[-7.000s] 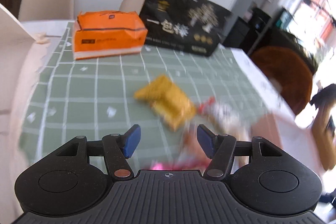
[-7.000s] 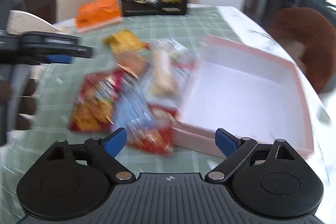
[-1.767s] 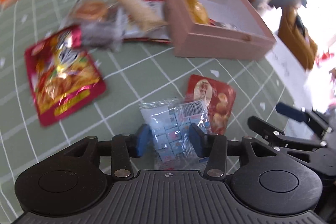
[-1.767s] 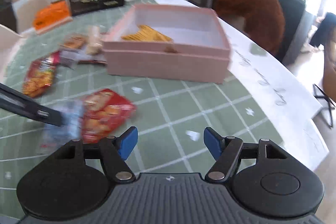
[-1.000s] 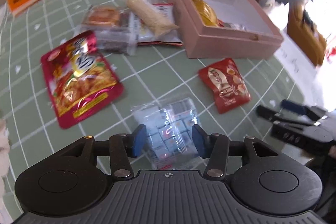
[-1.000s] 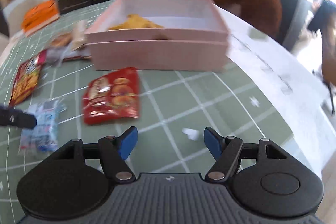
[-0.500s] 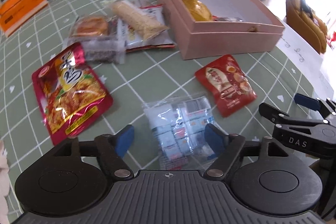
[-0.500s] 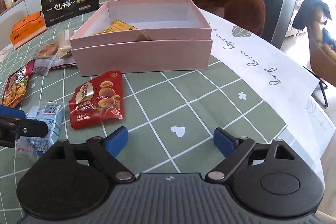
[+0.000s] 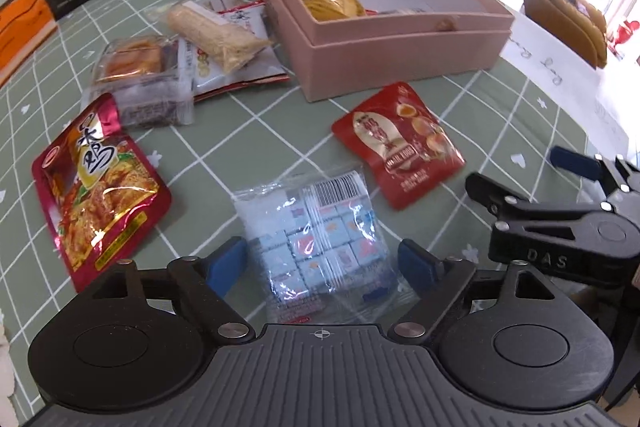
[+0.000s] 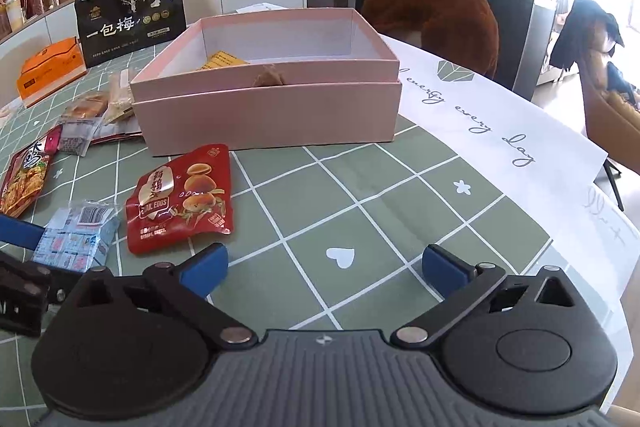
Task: Organize snacks
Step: 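Grasp the candy bag with the left tool while the right tool grasps the red quail-egg pouch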
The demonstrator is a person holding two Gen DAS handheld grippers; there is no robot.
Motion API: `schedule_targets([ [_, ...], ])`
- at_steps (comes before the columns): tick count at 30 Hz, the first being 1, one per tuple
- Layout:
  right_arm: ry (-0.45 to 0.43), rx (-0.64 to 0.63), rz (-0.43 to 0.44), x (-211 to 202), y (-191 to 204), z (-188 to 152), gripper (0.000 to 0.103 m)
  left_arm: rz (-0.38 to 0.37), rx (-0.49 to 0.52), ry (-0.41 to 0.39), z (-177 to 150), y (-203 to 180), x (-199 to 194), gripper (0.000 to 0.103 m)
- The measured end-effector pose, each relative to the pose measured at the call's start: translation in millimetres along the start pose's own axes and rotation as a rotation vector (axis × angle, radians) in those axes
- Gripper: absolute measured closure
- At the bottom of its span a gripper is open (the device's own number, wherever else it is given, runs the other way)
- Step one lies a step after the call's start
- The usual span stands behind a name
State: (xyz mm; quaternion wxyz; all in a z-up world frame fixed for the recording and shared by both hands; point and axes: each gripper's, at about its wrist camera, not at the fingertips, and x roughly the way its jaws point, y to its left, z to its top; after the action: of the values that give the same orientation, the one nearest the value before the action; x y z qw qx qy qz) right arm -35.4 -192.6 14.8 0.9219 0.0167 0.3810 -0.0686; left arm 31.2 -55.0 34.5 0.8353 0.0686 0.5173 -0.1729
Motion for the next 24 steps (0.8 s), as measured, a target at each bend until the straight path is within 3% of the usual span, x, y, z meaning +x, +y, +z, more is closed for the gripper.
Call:
schedule_targets([
  [2, 0.002, -0.001, 0.002, 0.1, -0.2, 0.1, 0.0, -0.004, -0.009, -0.005, -0.4, 4.3, -1.7, 0.02],
  [4, 0.01, -0.002, 0.007, -0.8, -0.7, 0.0, 0.0, -0.02, -0.024, -0.011, -1.9, 9.7, -5.8, 0.032],
  [6, 0.03, -0.012, 0.01, -1.0, -0.4, 1.8, 0.0, -0.042, -0.056, -0.013, -5.9, 16.8, -10.3, 0.035],
  [8, 0.089, -0.035, 0.035, 0.5, -0.1, 10.0, 0.0, -0.047, -0.085, -0.02, -10.7, 23.2, -13.7, 0.035],
  [10, 0.138, -0.078, 0.123, -0.7, 3.1, 22.1, 0.012, -0.046, -0.102, -0.03, -14.0, 26.2, -15.6, 0.035],
  [13, 0.076, -0.082, 0.182, -10.6, 12.3, 36.0, 0.011, -0.031, -0.091, -0.034, -14.4, 22.9, -15.3, 0.035],
  [15, 0.085, -0.099, 0.217, -5.2, 24.4, 47.0, 0.011, -0.022, -0.085, -0.038, -14.4, 20.9, -14.6, 0.034],
  [22, 0.178, -0.115, 0.225, 40.5, 59.1, 63.3, 0.012, -0.019, -0.088, -0.044, -15.9, 20.0, -14.1, 0.033],
  [24, 0.168, -0.141, 0.203, 41.2, 64.4, 62.0, 0.017, -0.032, -0.114, -0.05, -15.5, 24.3, -14.4, 0.033],
])
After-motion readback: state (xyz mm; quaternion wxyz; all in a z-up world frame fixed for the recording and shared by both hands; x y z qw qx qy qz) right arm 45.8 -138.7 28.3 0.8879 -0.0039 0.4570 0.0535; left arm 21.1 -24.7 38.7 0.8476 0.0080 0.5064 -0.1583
